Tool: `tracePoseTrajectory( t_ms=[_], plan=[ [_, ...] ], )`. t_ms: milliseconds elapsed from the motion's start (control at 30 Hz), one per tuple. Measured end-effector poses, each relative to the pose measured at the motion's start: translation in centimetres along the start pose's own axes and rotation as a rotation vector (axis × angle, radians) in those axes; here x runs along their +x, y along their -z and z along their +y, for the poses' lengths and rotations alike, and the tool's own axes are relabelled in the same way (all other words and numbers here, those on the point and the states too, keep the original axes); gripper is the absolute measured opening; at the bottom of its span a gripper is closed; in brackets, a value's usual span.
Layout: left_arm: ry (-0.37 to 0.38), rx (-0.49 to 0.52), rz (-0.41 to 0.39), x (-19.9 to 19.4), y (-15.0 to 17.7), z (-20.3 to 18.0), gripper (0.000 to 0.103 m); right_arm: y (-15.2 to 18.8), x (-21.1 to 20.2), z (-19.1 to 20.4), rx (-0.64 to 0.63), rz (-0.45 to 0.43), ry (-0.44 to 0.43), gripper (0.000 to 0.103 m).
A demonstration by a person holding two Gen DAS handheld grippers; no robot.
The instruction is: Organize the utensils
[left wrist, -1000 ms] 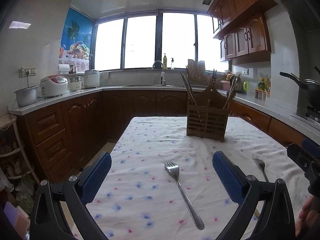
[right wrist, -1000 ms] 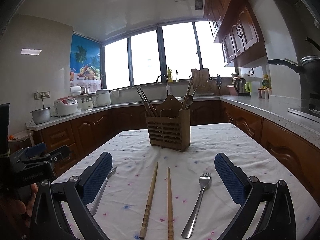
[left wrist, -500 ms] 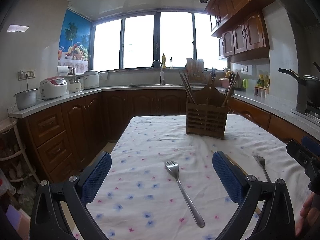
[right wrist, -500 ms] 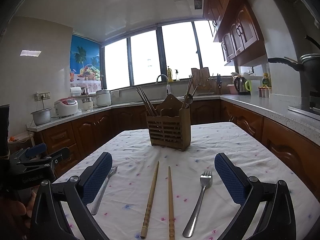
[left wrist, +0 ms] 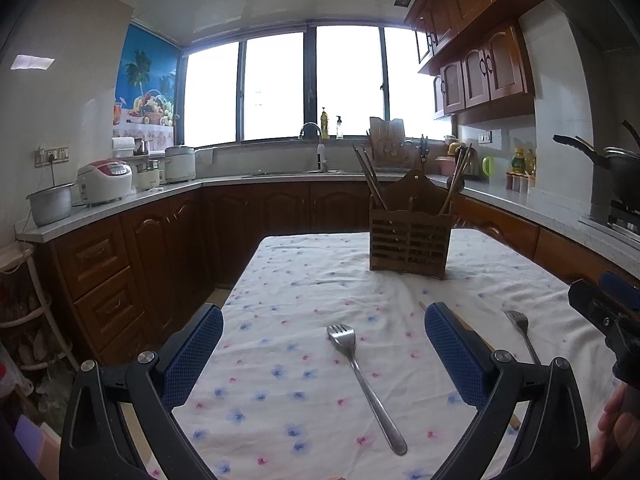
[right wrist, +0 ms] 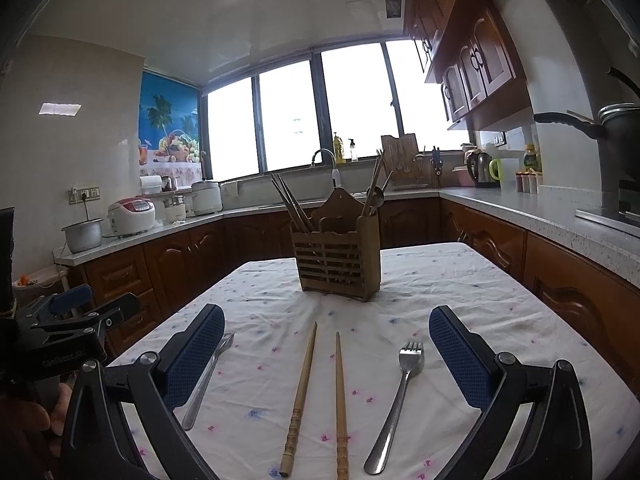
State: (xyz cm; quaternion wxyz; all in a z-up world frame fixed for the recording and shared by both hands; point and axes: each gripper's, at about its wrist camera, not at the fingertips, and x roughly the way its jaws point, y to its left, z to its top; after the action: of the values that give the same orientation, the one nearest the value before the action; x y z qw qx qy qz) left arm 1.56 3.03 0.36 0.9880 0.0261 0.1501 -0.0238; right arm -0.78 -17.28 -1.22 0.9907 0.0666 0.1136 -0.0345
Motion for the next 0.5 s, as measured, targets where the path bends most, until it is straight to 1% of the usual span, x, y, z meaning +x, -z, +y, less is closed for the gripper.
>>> tracePoseTrajectory(
  t_ms=[500],
  plan=[
    [0.008, 0.002, -0.001, 0.11, -0.12, 0.05, 0.102, -0.09, 0.06, 0.3, -0.007, -0.009, -0.002, 0.103]
  ],
)
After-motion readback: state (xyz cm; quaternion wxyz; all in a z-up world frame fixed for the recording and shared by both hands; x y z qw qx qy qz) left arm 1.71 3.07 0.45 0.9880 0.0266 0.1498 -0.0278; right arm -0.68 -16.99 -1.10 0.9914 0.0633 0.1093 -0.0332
